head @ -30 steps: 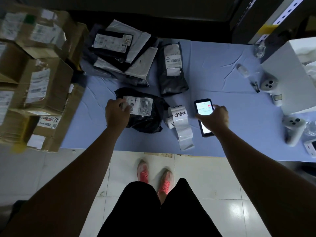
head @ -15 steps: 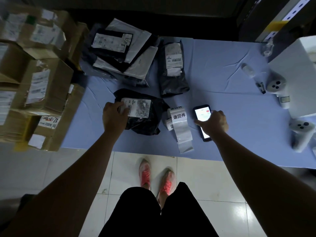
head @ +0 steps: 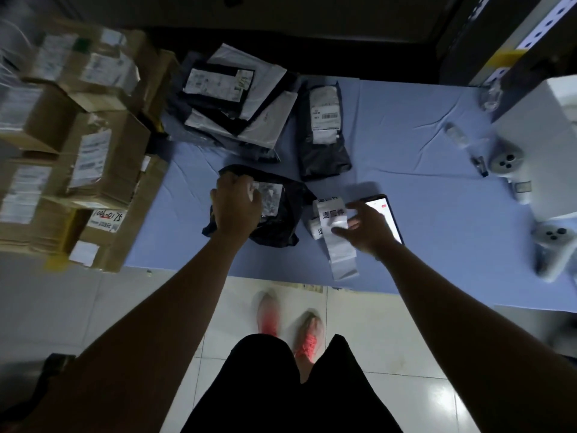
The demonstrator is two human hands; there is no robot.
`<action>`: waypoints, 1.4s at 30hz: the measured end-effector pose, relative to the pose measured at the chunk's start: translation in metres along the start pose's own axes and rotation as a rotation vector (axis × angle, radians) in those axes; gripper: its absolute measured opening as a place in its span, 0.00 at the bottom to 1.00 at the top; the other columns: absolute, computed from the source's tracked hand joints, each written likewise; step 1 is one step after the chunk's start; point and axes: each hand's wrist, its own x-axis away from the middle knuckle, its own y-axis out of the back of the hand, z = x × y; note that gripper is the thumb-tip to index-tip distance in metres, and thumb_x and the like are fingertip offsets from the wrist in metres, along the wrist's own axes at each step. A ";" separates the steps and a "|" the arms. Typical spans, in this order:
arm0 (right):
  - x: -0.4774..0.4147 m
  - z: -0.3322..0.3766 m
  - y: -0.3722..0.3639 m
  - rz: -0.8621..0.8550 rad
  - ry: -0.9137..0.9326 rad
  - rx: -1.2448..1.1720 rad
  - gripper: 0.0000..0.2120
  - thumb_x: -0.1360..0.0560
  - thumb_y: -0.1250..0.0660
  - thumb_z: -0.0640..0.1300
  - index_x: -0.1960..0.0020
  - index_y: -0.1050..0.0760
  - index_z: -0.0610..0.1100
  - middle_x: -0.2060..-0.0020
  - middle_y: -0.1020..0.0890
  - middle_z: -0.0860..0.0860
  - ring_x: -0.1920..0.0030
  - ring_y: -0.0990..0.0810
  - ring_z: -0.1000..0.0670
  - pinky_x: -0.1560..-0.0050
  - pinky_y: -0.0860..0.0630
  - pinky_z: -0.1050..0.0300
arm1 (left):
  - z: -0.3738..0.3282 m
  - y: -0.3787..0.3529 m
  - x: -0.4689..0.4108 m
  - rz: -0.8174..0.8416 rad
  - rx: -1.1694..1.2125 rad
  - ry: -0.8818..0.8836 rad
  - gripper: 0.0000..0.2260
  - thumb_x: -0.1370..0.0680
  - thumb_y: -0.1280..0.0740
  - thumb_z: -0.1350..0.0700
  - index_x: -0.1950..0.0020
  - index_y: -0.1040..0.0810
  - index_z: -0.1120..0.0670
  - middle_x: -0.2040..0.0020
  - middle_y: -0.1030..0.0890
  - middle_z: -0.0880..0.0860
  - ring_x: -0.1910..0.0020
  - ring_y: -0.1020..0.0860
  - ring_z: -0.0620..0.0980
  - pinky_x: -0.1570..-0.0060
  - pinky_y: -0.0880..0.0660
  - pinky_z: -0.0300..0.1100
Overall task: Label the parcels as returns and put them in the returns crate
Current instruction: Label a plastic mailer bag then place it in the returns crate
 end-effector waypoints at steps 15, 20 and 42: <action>0.019 0.023 0.009 -0.042 0.191 -0.353 0.10 0.22 0.31 0.45 0.62 0.20 0.49 0.73 0.24 0.54 0.71 0.30 0.55 0.69 0.34 0.63 | -0.075 -0.020 0.028 0.228 0.341 -0.587 0.09 0.27 0.26 0.57 0.47 0.16 0.56 0.58 0.19 0.49 0.55 0.22 0.54 0.56 0.26 0.44; 0.022 0.020 0.008 -0.015 0.225 -0.292 0.08 0.19 0.35 0.48 0.55 0.20 0.48 0.68 0.23 0.57 0.70 0.27 0.63 0.68 0.34 0.73 | -0.078 -0.016 0.027 0.226 0.403 -0.533 0.11 0.23 0.30 0.52 0.64 0.22 0.54 0.69 0.27 0.48 0.65 0.29 0.49 0.64 0.28 0.50; 0.026 -0.001 -0.008 0.003 0.238 -0.191 0.10 0.19 0.37 0.50 0.44 0.21 0.46 0.48 0.17 0.52 0.46 0.19 0.54 0.50 0.28 0.68 | -0.081 -0.012 0.035 0.511 0.676 -0.199 0.08 0.24 0.29 0.56 0.57 0.16 0.60 0.65 0.19 0.51 0.67 0.23 0.41 0.69 0.31 0.34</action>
